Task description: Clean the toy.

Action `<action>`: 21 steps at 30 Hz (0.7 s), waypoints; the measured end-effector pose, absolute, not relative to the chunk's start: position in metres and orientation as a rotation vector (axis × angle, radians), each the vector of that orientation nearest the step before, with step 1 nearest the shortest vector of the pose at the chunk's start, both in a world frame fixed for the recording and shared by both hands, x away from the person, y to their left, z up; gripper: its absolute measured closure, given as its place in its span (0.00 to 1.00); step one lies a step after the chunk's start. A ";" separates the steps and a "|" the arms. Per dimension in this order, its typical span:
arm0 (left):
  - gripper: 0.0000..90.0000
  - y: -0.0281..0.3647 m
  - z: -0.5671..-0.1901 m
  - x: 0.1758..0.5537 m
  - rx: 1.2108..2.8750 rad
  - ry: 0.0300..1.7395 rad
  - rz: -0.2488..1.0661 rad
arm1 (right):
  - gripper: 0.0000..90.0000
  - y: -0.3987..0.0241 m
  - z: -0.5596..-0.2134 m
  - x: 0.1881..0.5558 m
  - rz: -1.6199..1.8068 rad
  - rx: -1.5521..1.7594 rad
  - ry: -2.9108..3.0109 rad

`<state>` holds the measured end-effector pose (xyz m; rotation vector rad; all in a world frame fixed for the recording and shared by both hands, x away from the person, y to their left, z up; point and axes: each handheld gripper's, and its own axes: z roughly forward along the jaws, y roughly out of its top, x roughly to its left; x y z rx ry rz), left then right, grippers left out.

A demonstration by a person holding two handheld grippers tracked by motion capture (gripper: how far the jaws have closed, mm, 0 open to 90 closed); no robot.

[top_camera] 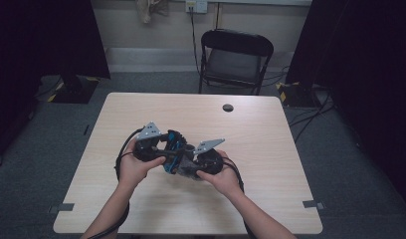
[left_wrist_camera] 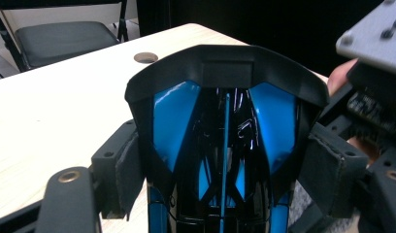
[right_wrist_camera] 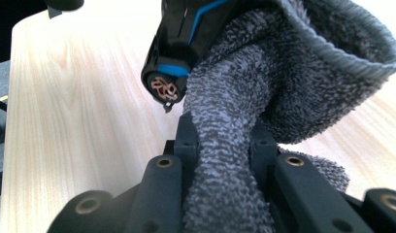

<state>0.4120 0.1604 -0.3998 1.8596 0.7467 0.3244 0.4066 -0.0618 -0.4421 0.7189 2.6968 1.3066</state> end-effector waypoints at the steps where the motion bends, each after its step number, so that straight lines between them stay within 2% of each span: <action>1: 0.28 0.160 -0.399 0.412 1.856 0.748 0.323 | 0.81 -0.061 -0.443 0.406 1.304 0.717 2.701; 11: 0.28 0.161 -0.395 0.410 1.836 0.742 0.318 | 0.81 -0.064 -0.454 0.405 1.225 0.693 2.748; 21: 0.28 0.155 -0.401 0.410 1.855 0.739 0.286 | 0.81 -0.098 -0.423 0.427 1.303 0.820 2.593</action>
